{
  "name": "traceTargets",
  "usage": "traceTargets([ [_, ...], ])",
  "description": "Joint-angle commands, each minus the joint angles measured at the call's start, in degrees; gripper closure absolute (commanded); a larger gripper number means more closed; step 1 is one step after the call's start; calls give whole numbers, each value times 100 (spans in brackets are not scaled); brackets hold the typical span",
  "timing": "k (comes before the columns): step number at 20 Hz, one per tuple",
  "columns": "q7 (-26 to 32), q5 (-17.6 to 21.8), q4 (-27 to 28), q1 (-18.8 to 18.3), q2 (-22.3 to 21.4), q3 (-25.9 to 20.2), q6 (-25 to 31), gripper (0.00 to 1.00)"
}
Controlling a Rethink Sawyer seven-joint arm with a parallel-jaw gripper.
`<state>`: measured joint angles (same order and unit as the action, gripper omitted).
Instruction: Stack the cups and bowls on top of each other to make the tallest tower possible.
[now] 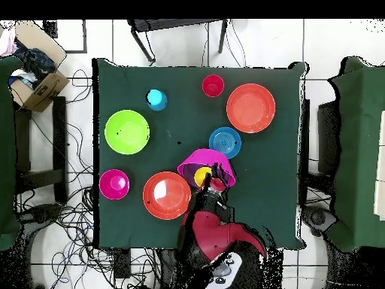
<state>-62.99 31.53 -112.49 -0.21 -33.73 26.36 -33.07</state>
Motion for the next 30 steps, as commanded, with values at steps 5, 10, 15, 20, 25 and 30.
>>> traceTargets([
  [5,-907,-253,-20,120,639,-184,-357,0],
  [10,-872,-481,-2,183,741,-64,-749,0],
  [15,-815,-639,26,220,873,11,-1090,0],
  [20,-830,-696,21,240,876,73,-1186,0],
  [25,-829,-747,75,243,989,96,-1337,0],
  [30,-811,-793,160,223,1146,96,-1491,0],
])
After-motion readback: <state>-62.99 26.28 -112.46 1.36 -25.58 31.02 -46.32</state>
